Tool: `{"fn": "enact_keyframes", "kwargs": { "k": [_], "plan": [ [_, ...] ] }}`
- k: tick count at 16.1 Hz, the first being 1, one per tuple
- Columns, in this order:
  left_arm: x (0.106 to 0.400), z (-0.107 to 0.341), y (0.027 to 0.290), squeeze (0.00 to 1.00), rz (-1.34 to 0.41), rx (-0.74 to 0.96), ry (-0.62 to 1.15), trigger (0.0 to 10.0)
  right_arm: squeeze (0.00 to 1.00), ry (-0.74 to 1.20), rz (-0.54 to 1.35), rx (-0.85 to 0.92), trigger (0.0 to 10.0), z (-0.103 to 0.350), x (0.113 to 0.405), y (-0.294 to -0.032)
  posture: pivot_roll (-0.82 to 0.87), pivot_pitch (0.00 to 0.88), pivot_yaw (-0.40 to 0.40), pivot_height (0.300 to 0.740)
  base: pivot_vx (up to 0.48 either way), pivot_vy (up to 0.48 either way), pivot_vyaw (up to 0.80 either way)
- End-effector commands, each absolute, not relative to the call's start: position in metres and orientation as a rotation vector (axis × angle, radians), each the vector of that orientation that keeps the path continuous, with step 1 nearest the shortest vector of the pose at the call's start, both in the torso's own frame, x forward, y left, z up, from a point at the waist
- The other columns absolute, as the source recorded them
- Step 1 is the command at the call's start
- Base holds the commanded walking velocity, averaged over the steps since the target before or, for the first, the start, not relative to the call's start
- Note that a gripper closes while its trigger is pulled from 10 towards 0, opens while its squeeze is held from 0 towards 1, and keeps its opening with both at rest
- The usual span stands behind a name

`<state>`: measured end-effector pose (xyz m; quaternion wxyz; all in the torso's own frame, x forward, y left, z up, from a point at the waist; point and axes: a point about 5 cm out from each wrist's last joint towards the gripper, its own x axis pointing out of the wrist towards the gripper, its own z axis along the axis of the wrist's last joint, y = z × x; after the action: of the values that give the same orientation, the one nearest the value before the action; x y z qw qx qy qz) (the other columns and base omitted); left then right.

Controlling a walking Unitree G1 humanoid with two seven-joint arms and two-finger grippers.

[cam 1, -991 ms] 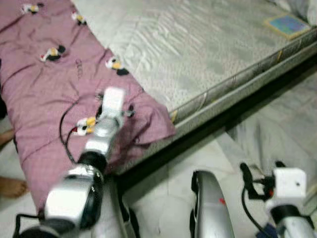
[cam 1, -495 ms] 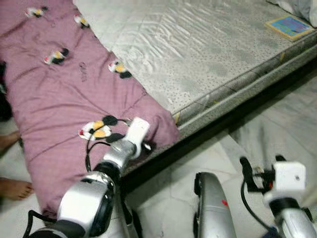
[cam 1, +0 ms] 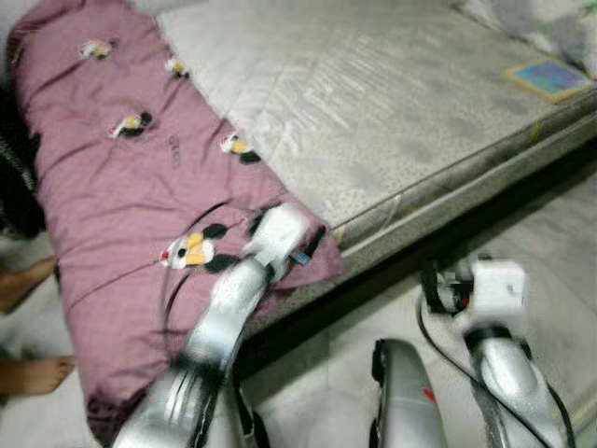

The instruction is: Clean up the room

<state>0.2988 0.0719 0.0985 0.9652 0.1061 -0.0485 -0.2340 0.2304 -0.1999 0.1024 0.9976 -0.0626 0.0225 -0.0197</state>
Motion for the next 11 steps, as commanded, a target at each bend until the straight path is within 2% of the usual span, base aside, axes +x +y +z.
{"fn": "enact_keyframes", "kwargs": {
  "k": [1,3,4,6,8,11],
  "plan": [
    [0.296,0.114,0.090,0.00,-0.389,0.167,-0.157,10.0,0.00,0.035,-0.031,-0.128,10.0,0.102,0.237,-0.195,-0.09,0.000,0.064,0.558,0.000,0.000,0.00],
    [0.281,0.104,0.115,0.00,-0.268,0.153,-0.103,10.0,0.00,0.014,-0.032,-0.146,10.0,0.104,0.247,-0.195,-0.07,0.000,0.059,0.558,0.000,0.000,0.00],
    [0.267,0.096,0.140,0.00,-0.160,0.154,-0.032,10.0,0.00,-0.001,-0.038,-0.166,10.0,0.106,0.256,-0.196,-0.04,0.000,0.054,0.558,0.000,0.000,0.00],
    [0.251,0.108,0.166,0.00,-0.044,0.074,-0.048,10.0,0.00,-0.032,-0.001,-0.079,10.0,0.112,0.266,-0.195,-0.03,0.000,0.047,0.558,0.000,0.000,0.00],
    [0.247,0.110,0.178,0.00,0.022,0.069,-0.047,10.0,0.00,-0.055,-0.016,-0.051,10.0,0.117,0.274,-0.190,-0.03,0.000,0.035,0.583,0.000,0.000,0.00],
    [0.246,0.113,0.173,0.00,0.029,0.051,-0.042,10.0,0.00,-0.070,0.003,-0.037,10.0,0.119,0.278,-0.185,-0.04,0.000,0.028,0.618,0.000,0.000,0.00]
  ]
}}
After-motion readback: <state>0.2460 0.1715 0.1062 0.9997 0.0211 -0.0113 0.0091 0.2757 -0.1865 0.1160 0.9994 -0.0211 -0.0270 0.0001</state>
